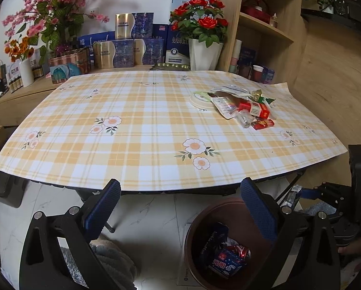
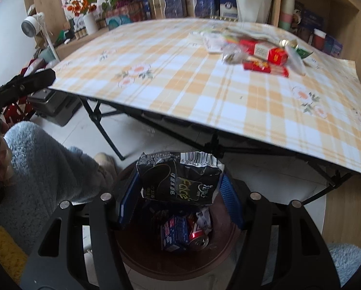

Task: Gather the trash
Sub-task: 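Open the right gripper over the bin to release the snack bag, then grasp the green-gold tea bag with the right gripper while the left grasps white packaging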

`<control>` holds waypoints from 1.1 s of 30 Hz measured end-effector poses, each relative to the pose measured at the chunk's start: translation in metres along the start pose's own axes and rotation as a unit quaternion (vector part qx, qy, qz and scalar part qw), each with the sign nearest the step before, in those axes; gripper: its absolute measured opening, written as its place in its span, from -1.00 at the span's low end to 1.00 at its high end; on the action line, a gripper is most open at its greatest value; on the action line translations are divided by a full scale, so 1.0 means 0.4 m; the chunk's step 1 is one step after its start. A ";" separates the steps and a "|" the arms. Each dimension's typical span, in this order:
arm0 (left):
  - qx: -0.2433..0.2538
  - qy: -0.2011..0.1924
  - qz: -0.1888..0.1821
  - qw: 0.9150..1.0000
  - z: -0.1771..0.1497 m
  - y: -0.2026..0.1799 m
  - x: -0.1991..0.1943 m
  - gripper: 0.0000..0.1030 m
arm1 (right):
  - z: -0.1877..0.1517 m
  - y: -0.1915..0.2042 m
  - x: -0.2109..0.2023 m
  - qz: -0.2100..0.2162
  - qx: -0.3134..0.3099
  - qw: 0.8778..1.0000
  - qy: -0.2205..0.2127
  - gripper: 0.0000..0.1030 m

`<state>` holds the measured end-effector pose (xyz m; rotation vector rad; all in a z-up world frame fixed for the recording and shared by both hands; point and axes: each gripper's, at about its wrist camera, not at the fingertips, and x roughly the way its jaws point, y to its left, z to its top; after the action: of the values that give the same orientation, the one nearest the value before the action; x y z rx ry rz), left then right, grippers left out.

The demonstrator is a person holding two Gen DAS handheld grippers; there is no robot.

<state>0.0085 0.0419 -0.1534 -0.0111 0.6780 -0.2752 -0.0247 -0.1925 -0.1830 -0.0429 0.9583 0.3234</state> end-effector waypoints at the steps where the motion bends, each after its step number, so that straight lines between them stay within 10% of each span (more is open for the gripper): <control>1: -0.001 -0.002 0.003 1.000 -0.002 -0.002 0.002 0.88 | -0.003 -0.001 0.010 -0.001 0.001 1.000 0.009 0.23; 16: -0.002 0.005 0.007 1.000 -0.017 -0.003 0.014 0.88 | -0.018 -0.020 0.051 -0.005 0.016 0.999 0.046 0.49; 21: -0.005 0.005 0.010 1.000 -0.016 -0.001 0.014 0.88 | -0.013 -0.019 0.037 -0.007 0.013 0.999 0.034 0.86; 33: -0.002 -0.001 0.021 1.000 -0.008 0.002 0.009 0.88 | 0.008 -0.071 -0.022 -0.018 0.062 0.998 -0.015 0.89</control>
<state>0.0094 0.0419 -0.1583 -0.0008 0.6766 -0.2333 -0.0186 -0.2213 -0.1771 0.0572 0.9443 0.2310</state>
